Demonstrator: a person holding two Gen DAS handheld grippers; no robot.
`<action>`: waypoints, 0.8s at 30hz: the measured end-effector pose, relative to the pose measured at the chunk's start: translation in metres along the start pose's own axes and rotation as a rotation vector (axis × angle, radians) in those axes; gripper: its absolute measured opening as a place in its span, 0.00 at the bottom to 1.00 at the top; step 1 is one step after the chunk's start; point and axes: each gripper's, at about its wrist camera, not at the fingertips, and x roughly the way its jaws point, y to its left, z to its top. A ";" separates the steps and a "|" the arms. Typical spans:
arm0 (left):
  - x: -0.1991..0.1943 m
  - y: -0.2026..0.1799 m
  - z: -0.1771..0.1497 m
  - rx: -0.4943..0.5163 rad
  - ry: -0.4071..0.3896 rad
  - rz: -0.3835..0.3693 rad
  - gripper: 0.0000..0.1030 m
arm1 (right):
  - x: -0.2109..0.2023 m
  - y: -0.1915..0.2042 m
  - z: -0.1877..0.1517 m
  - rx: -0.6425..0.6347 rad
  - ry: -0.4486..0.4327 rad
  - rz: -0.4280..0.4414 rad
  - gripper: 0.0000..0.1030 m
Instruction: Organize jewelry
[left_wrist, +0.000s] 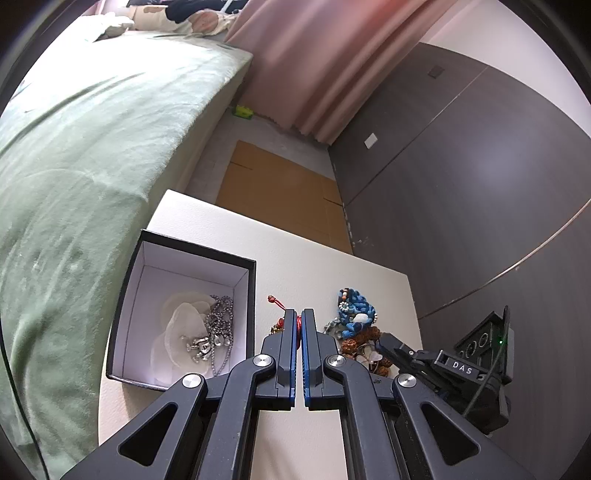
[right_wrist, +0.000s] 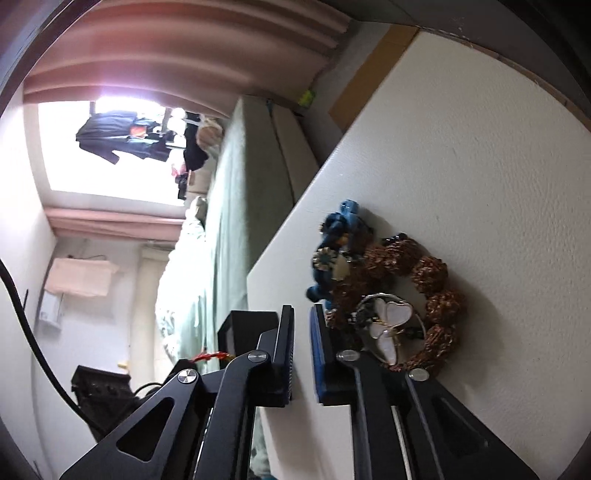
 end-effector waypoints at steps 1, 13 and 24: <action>0.000 0.000 0.000 0.000 -0.001 0.001 0.02 | -0.002 0.003 -0.001 -0.020 -0.007 -0.039 0.09; -0.004 -0.001 -0.003 0.005 -0.006 -0.001 0.02 | -0.022 0.022 0.001 -0.184 -0.034 -0.330 0.29; -0.007 0.002 -0.001 0.001 -0.011 0.001 0.01 | -0.035 0.020 0.004 -0.198 -0.082 -0.403 0.30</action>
